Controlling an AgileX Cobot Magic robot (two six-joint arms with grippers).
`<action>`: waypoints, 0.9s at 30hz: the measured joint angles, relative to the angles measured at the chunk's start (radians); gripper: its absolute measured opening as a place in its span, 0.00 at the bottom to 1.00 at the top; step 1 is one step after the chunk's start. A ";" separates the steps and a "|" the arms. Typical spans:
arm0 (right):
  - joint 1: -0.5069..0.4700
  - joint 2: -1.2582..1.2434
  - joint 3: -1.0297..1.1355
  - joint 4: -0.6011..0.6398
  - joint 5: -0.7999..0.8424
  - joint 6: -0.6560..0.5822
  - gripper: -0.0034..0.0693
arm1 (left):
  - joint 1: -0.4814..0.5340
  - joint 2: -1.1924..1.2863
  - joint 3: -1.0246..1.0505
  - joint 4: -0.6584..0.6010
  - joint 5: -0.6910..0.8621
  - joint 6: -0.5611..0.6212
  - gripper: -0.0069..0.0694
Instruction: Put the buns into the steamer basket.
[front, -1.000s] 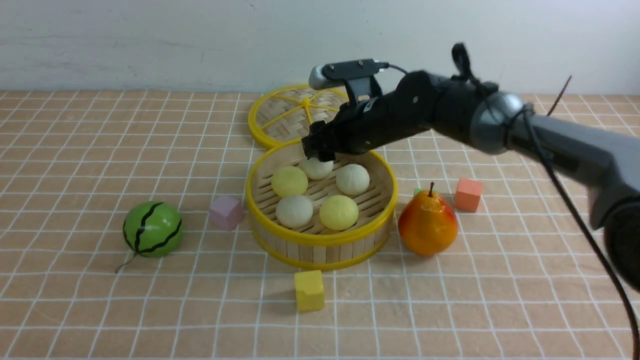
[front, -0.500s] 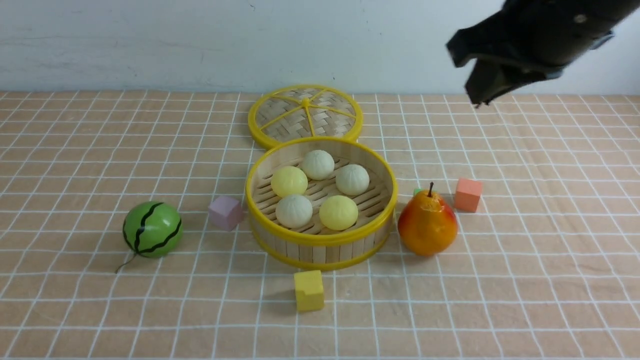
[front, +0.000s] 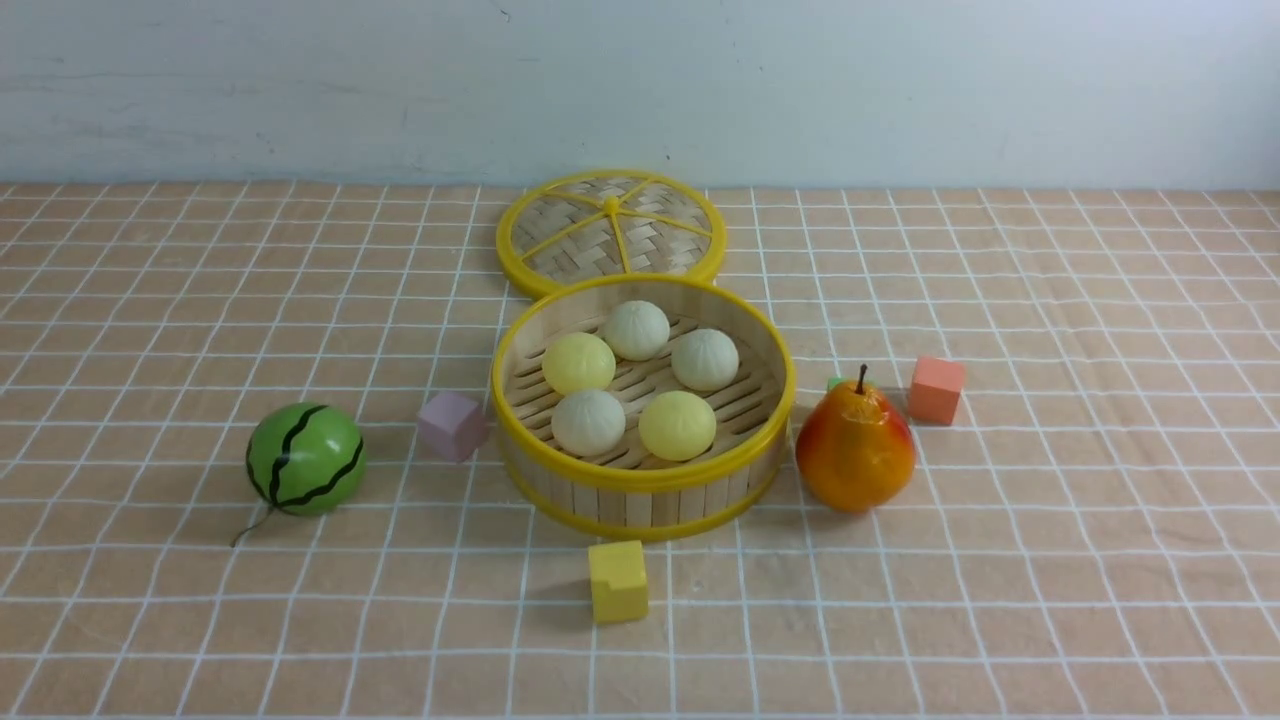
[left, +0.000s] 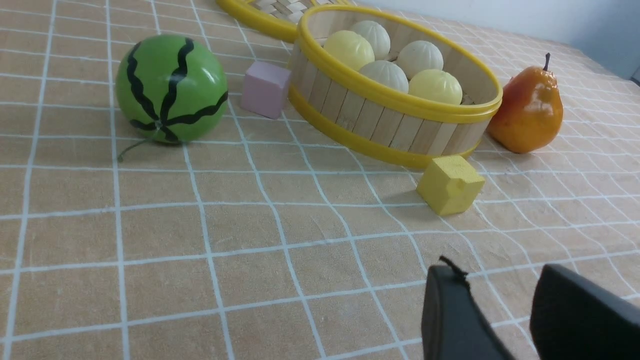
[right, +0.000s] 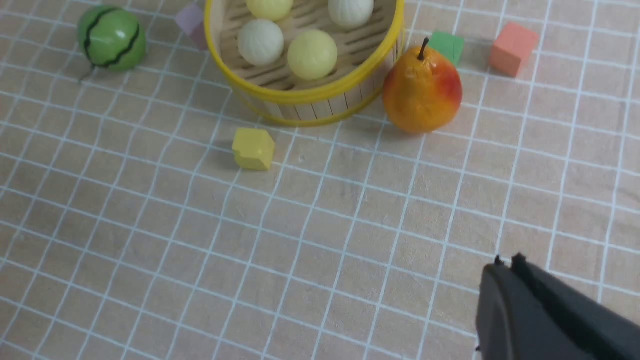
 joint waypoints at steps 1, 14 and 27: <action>0.000 -0.011 0.002 0.000 0.000 0.000 0.02 | 0.000 0.000 0.000 0.000 0.000 0.000 0.40; -0.255 -0.464 0.525 -0.076 -0.451 -0.134 0.03 | 0.000 0.000 0.000 0.000 0.000 0.000 0.40; -0.335 -0.887 1.362 -0.138 -1.055 -0.117 0.03 | 0.000 0.000 0.000 0.000 0.000 0.000 0.40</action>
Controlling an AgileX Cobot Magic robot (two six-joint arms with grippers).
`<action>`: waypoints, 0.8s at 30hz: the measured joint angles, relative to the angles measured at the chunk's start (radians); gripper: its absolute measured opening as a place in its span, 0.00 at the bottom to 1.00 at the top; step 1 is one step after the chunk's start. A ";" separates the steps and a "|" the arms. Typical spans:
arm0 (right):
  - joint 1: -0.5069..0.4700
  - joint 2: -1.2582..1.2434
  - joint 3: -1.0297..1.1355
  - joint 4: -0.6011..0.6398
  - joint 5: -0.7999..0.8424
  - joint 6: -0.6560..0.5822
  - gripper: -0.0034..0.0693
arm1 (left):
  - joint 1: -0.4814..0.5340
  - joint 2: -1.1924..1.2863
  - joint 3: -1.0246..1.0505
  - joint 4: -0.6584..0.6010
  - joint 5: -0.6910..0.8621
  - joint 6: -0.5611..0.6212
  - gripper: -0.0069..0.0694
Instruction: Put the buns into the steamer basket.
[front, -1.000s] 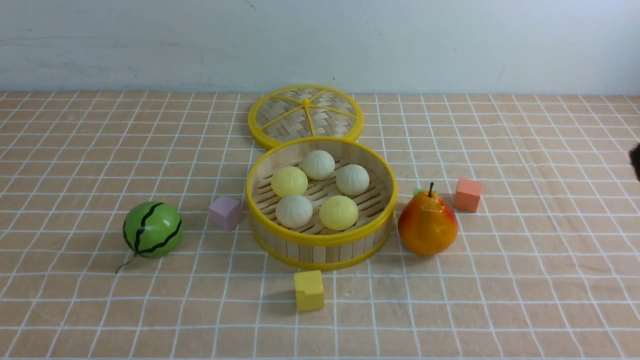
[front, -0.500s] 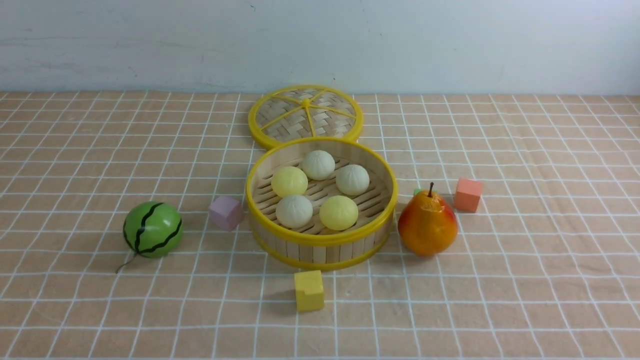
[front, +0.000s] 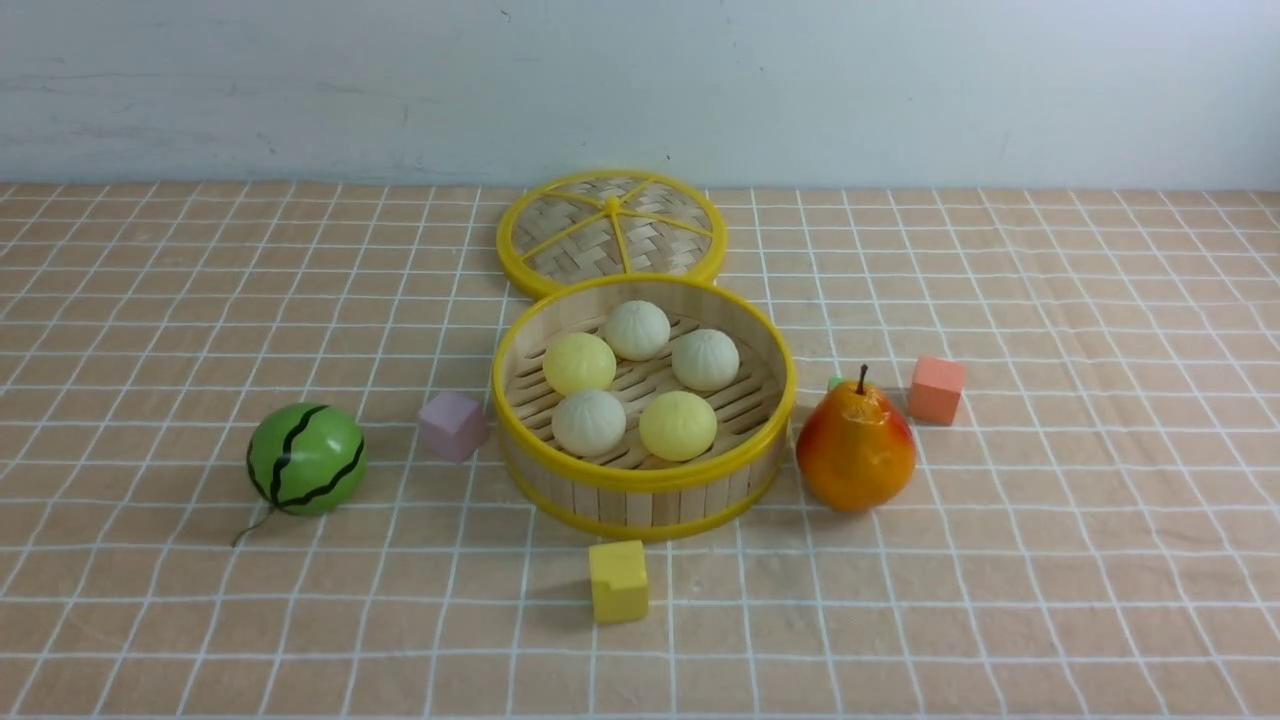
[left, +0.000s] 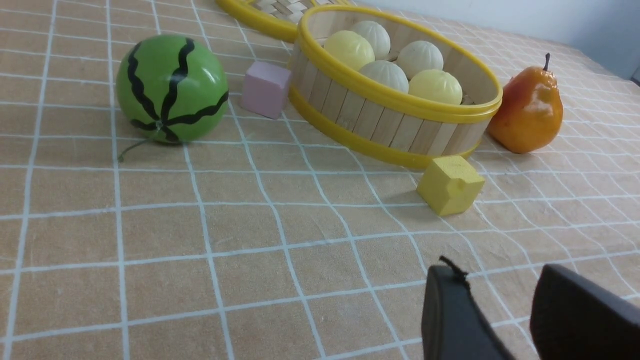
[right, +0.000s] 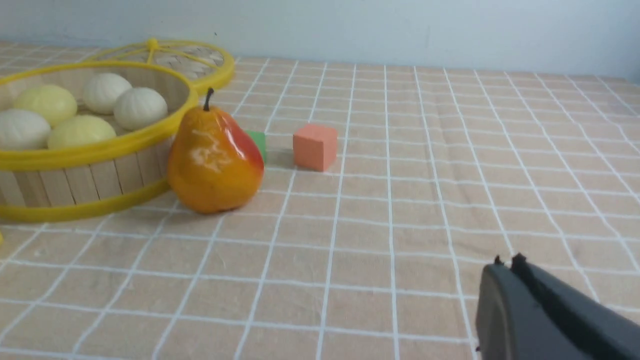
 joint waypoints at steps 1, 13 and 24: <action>-0.006 -0.014 0.013 -0.002 0.019 0.011 0.03 | 0.000 0.000 0.000 0.000 0.000 0.000 0.40; -0.036 -0.023 0.011 0.028 0.169 0.064 0.04 | 0.000 0.000 0.000 0.000 -0.001 0.000 0.40; -0.036 -0.023 0.011 0.031 0.172 0.091 0.05 | 0.000 0.000 0.000 0.000 -0.001 0.000 0.40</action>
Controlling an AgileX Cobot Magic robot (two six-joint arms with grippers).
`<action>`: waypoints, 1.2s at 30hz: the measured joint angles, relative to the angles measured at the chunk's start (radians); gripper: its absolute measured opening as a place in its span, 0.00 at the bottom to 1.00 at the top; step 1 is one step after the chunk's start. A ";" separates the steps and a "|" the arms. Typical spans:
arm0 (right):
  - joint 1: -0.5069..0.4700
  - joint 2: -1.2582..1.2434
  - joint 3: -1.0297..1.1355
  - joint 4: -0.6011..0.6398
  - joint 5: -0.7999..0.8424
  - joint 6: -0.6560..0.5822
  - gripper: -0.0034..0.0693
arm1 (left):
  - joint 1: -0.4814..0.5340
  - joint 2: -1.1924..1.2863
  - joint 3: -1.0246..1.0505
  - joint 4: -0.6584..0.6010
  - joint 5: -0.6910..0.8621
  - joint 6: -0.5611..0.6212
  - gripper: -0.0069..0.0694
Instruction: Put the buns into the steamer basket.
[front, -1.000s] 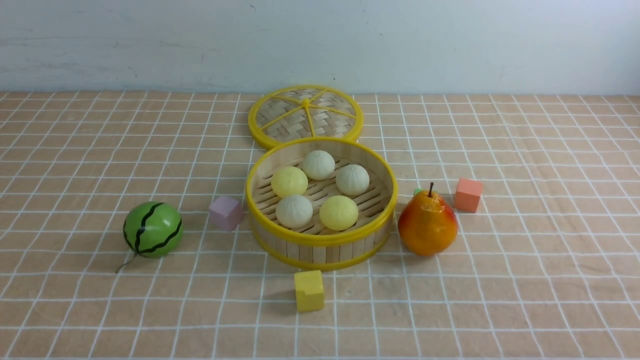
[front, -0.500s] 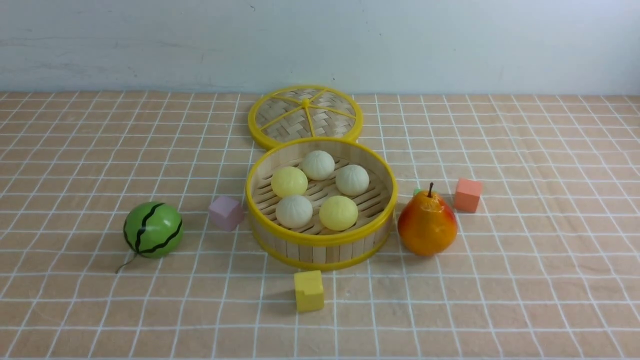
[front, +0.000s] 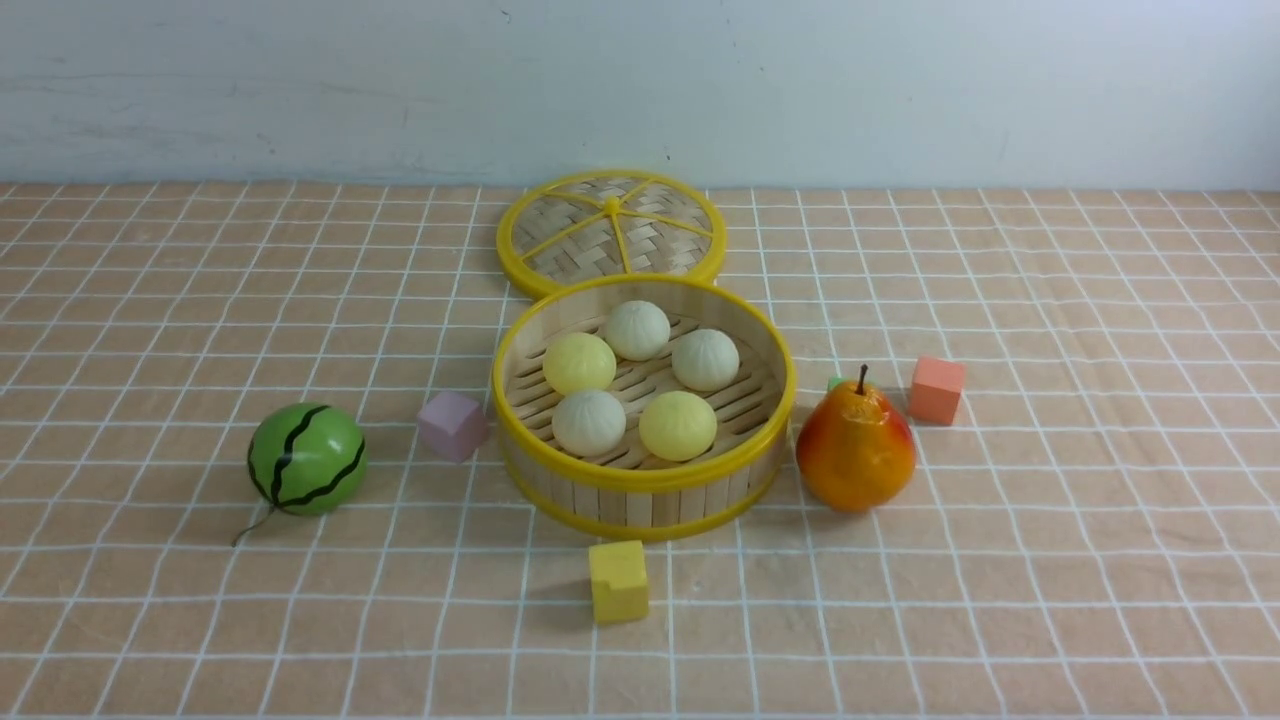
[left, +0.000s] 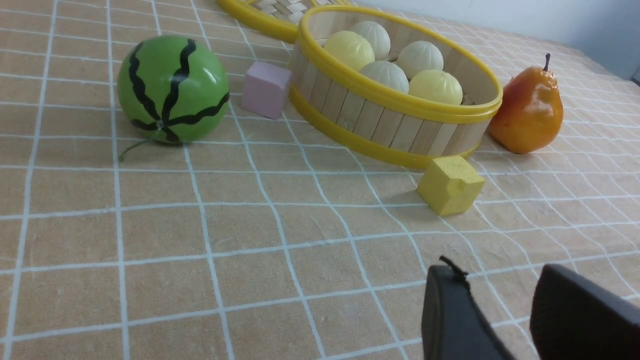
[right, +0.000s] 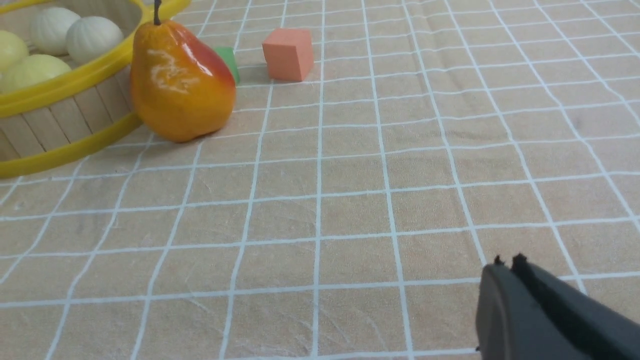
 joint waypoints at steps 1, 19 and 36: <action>0.000 0.000 0.000 0.000 0.000 0.000 0.05 | 0.000 0.000 0.000 0.000 0.000 0.000 0.40; 0.000 0.000 -0.001 0.000 0.001 0.003 0.08 | 0.000 0.000 0.000 0.000 0.000 0.000 0.40; 0.000 0.000 -0.001 0.000 0.001 0.003 0.12 | 0.266 0.000 0.000 0.010 -0.111 -0.074 0.23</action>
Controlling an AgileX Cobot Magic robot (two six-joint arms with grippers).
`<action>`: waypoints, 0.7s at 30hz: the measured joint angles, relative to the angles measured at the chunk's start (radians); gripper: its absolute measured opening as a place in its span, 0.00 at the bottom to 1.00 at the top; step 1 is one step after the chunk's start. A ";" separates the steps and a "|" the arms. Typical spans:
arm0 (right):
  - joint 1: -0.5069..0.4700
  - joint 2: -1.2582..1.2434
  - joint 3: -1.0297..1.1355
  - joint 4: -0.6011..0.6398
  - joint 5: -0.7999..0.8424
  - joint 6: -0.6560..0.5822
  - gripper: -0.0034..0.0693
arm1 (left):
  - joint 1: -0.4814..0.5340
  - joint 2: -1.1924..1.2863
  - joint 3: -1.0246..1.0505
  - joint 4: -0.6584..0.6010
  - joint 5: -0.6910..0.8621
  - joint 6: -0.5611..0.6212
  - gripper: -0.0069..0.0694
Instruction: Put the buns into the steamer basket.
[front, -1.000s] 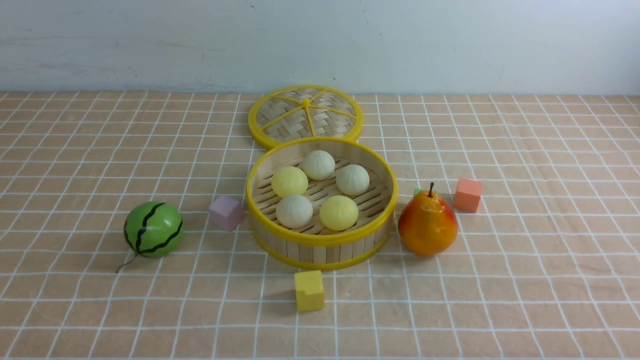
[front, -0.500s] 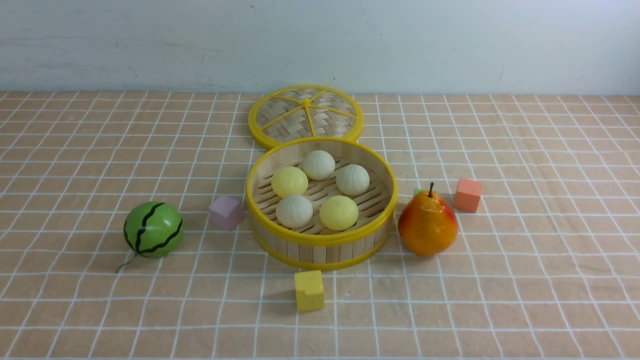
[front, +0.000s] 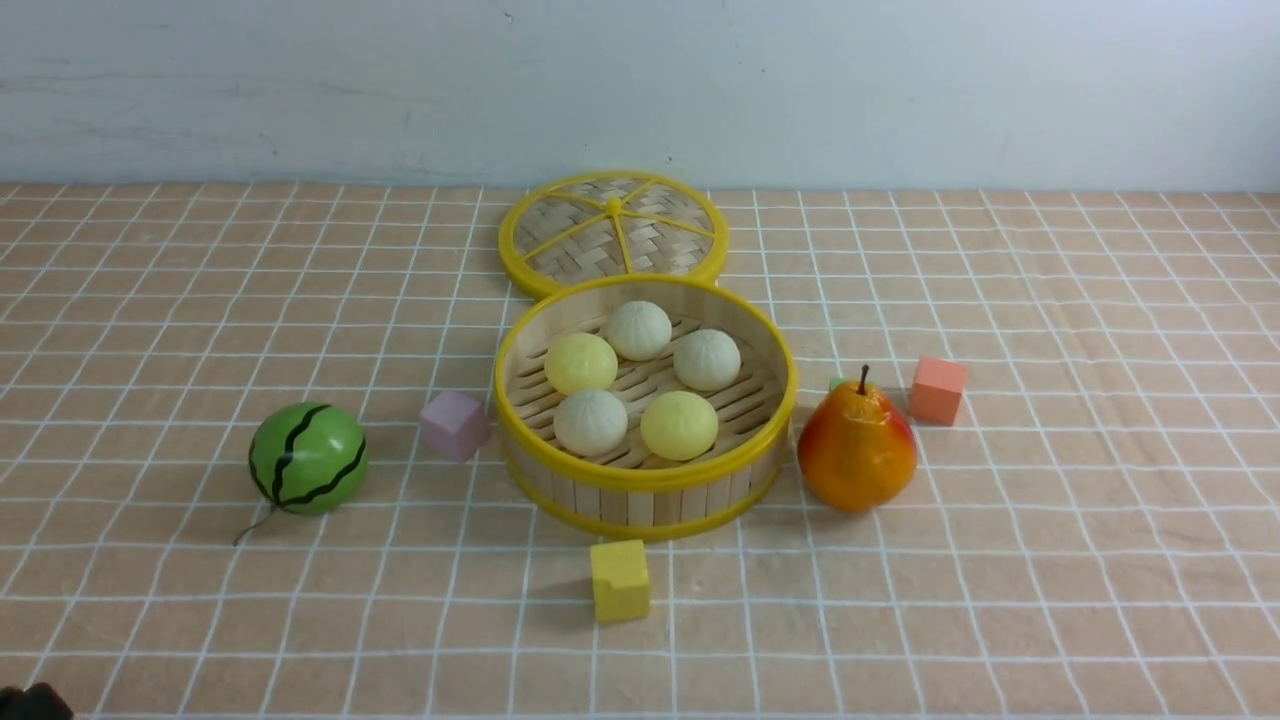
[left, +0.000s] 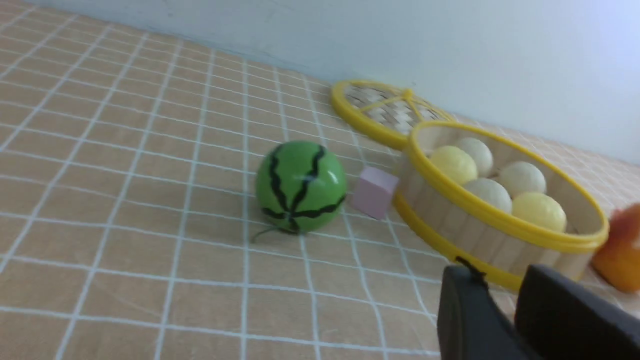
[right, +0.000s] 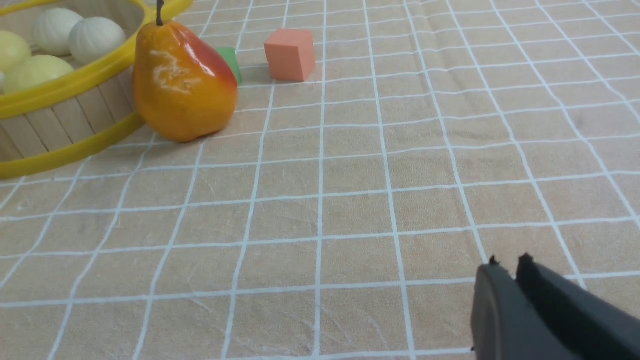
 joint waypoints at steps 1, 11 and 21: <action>0.000 0.000 0.000 0.000 0.000 0.000 0.12 | 0.020 0.000 0.000 -0.003 0.033 -0.016 0.15; 0.000 0.000 0.000 0.000 0.000 0.000 0.14 | 0.007 0.000 0.001 -0.013 0.255 -0.024 0.07; 0.000 0.000 0.000 0.000 0.000 0.000 0.15 | 0.007 0.000 0.001 -0.017 0.254 -0.031 0.07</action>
